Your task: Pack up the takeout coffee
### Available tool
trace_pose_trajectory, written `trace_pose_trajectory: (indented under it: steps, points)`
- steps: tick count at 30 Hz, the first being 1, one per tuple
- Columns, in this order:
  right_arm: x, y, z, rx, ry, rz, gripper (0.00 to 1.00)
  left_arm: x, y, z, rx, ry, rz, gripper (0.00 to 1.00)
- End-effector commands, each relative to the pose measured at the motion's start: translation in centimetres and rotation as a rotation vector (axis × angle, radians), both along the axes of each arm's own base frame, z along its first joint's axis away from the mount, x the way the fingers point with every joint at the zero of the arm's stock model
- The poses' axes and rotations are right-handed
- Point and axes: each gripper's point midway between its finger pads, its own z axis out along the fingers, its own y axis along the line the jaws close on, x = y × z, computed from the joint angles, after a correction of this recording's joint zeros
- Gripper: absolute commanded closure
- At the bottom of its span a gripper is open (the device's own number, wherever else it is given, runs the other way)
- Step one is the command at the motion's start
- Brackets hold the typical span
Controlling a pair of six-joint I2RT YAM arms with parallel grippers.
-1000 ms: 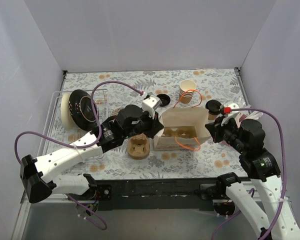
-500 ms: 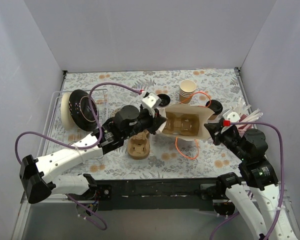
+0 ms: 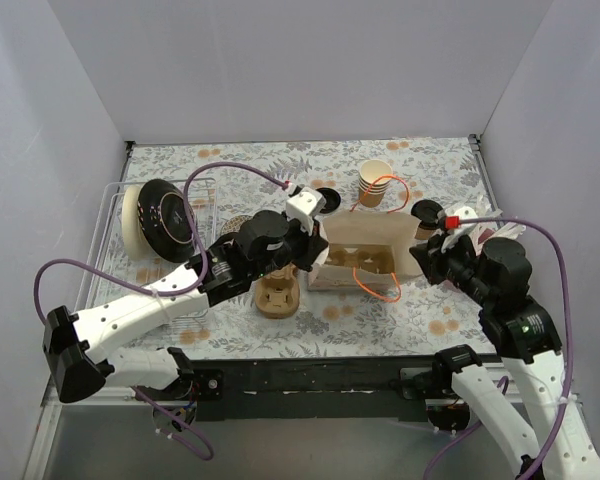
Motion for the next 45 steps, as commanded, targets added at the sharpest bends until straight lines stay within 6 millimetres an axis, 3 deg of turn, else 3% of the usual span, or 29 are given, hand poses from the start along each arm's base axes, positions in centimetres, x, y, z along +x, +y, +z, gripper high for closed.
trace_pose_trajectory:
  steps: [1,2,6,10,13,15,17,19,23,26,31,33,35,36,39,45]
  points:
    - [1.0,-1.6,3.5,0.127,0.158,-0.22,0.8,1.6,1.1,0.4,0.08,0.005,0.093,1.0]
    - [1.0,-2.3,3.5,0.124,0.198,-0.28,0.73,1.4,1.0,0.5,0.074,0.029,0.093,1.0]
    - [1.5,-2.8,6.8,0.143,0.253,-0.352,0.64,0.8,0.5,0.0,0.09,0.113,0.078,1.0]
    - [2.8,-4.2,8.7,0.17,0.266,-0.484,0.64,0.5,0.3,-0.3,0.08,0.144,0.072,1.0]
    - [4.9,-5.2,9.1,0.154,0.282,-0.592,0.66,0.8,0.3,-0.3,0.086,0.166,0.092,0.87]
    - [6.6,-5.3,8.9,0.138,0.281,-0.63,0.62,1.2,0.7,-0.1,0.096,0.169,0.119,0.86]
    - [8.0,-5.2,9.5,0.136,0.254,-0.639,0.54,1.7,0.7,1.1,0.072,0.148,0.135,0.75]
    - [9.6,-5.0,8.7,0.099,0.28,-0.652,0.51,2.2,0.9,2.2,0.05,0.137,0.168,0.47]
    - [12.3,-5.2,8.2,0.048,0.286,-0.672,0.44,2.4,0.9,4.1,0.041,0.136,0.18,0.4]
    - [13.6,-5.6,8.1,0.056,0.262,-0.69,0.42,2.6,1.4,4.0,0.044,0.177,0.239,0.29]
    - [15.3,-6.7,5.8,0.007,0.305,-0.7,0.43,3.1,1.9,2.9,0.056,0.249,0.338,0.27]
    - [16.0,-6.9,5.3,-0.028,0.326,-0.689,0.44,3.4,1.6,4.1,0.011,0.275,0.375,0.28]
    - [16.4,-6.8,4.1,-0.083,0.373,-0.634,0.47,3.7,1.6,3.4,0.023,0.348,0.45,0.32]
    - [16.5,-6.7,4.0,-0.099,0.383,-0.613,0.47,3.9,1.4,5.1,-0.003,0.352,0.459,0.33]
    - [16.8,-6.0,2.8,-0.148,0.441,-0.519,0.46,3.7,1.2,4.5,0.051,0.419,0.487,0.35]
    - [17.9,-5.5,1.1,-0.205,0.487,-0.436,0.39,2.0,3.1,6.9,0.013,0.503,0.547,0.34]
